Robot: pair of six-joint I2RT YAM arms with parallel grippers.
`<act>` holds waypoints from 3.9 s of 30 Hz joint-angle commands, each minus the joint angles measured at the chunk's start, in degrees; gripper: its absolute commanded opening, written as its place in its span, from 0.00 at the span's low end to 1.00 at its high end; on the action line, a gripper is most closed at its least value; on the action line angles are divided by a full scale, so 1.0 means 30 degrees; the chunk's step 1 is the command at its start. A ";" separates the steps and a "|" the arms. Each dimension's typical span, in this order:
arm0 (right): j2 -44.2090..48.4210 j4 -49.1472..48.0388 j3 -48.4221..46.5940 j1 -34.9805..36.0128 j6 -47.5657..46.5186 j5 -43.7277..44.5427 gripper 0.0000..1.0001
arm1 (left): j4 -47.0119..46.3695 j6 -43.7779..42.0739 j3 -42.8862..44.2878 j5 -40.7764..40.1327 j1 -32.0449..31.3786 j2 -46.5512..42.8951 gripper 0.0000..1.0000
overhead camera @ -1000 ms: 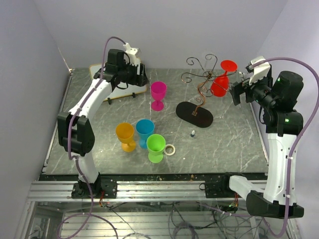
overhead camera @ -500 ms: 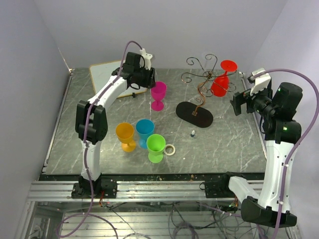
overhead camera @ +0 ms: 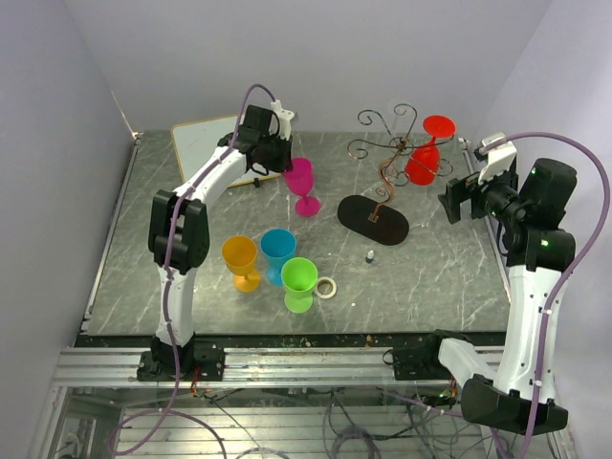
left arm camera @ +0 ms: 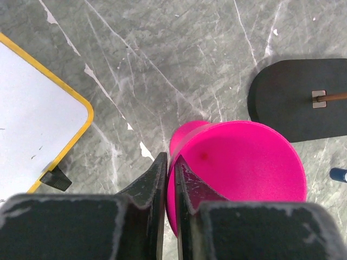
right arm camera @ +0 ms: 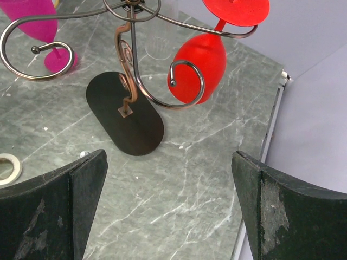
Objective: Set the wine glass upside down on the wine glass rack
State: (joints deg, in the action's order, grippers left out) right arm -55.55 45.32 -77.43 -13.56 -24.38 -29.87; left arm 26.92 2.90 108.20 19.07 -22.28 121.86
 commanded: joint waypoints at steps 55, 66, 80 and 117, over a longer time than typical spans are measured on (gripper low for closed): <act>-0.5387 -0.6265 -0.6454 0.2026 1.1316 -0.7377 0.90 | -0.5665 0.9160 -0.4613 0.6802 0.2799 -1.5626 0.07; -0.7739 -0.9500 -0.6459 0.6225 1.5023 -0.6658 0.81 | -0.6060 0.7645 -0.3772 0.6763 0.2644 -1.4723 0.07; -1.0487 -0.9862 -0.7695 1.0373 1.5642 -0.5112 0.58 | -0.5027 0.3971 -0.3020 0.5918 0.2391 -1.4756 0.07; -1.2322 -1.0275 -0.6966 1.1640 1.8118 -0.3051 0.14 | -0.5236 0.1617 -0.3802 0.5947 0.1820 -1.5032 0.07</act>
State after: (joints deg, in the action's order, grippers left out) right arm -91.79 14.87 -99.11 21.15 29.08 -40.97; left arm 13.13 8.93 96.66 36.21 -16.10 77.73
